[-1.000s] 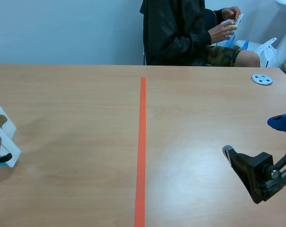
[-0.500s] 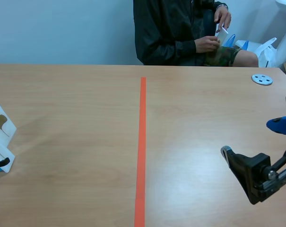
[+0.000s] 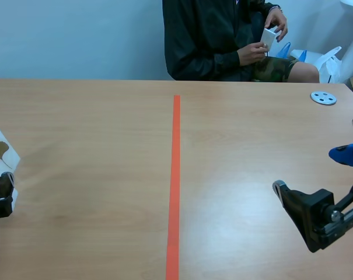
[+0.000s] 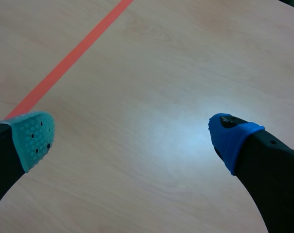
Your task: Sort the leaf by its shape. The table is split by an orange tape line. A compound leaf with several leaflets goes to the left side, a simple leaf with one blade goes to the right side. Return to the home posture when a red brick is placed on the table.
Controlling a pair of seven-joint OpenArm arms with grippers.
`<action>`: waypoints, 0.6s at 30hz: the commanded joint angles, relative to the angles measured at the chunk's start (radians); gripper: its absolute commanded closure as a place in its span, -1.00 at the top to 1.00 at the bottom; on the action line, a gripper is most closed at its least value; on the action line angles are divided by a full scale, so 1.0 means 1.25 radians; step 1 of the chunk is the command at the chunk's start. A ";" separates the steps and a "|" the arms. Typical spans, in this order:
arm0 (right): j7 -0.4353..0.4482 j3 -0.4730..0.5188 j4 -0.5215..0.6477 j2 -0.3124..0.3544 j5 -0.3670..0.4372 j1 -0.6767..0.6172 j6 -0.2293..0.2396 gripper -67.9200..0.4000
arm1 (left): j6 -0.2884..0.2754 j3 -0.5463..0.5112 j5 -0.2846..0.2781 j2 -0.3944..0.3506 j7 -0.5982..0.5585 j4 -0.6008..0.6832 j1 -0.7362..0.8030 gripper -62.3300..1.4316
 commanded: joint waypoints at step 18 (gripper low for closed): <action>0.006 0.001 0.013 0.001 0.009 0.009 -0.001 1.00 | -0.272 -0.215 -0.164 -0.036 0.190 0.555 0.226 1.00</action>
